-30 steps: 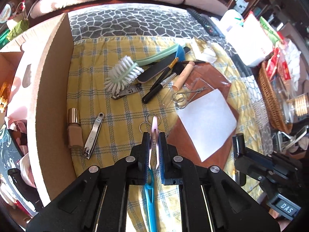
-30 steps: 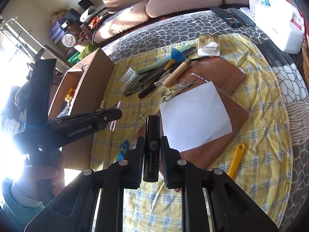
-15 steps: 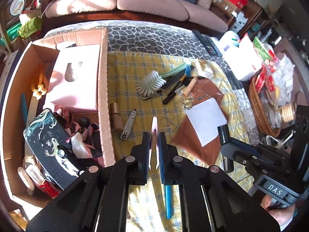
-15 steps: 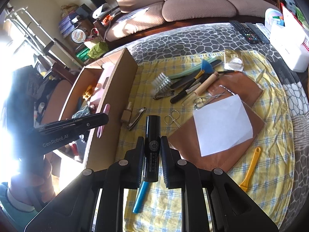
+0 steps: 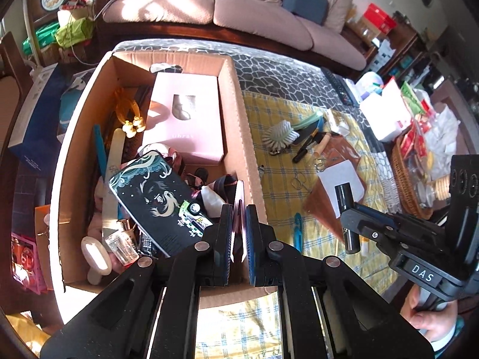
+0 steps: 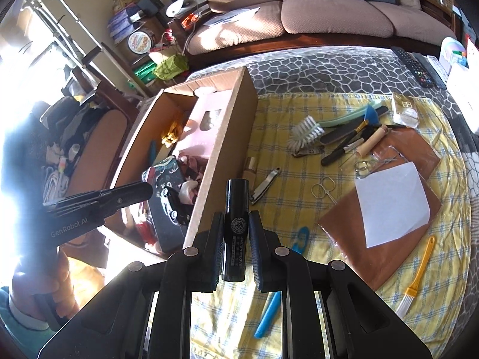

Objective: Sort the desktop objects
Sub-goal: 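Carry the pink file with the left gripper while the right gripper carries the black tube to the box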

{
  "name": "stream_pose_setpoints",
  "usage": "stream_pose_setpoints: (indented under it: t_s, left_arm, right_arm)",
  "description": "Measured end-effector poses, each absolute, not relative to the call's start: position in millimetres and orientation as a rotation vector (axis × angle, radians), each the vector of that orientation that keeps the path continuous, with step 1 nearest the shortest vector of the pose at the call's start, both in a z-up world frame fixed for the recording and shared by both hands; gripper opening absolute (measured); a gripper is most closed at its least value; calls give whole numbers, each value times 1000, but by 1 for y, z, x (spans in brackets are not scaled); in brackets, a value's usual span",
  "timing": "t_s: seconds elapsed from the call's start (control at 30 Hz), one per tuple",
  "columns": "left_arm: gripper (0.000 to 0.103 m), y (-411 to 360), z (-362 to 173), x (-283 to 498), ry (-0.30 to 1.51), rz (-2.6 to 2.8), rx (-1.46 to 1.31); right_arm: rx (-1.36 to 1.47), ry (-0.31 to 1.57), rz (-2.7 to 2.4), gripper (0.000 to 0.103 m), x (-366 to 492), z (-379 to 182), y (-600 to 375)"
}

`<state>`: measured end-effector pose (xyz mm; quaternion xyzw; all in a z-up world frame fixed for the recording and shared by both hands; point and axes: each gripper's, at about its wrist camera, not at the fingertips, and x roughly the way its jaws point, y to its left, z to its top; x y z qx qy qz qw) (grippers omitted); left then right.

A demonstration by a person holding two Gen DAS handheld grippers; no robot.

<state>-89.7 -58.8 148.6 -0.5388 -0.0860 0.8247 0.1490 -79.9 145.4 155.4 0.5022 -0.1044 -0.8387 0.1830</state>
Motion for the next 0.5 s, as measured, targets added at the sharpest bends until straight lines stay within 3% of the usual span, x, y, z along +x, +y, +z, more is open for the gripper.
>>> stream_pose_setpoints:
  t_s: [0.5]
  left_arm:
    - [8, -126, 141, -73, -286, 2407, -1576]
  right_arm:
    - [1412, -217, -2357, 16, -83, 161, 77]
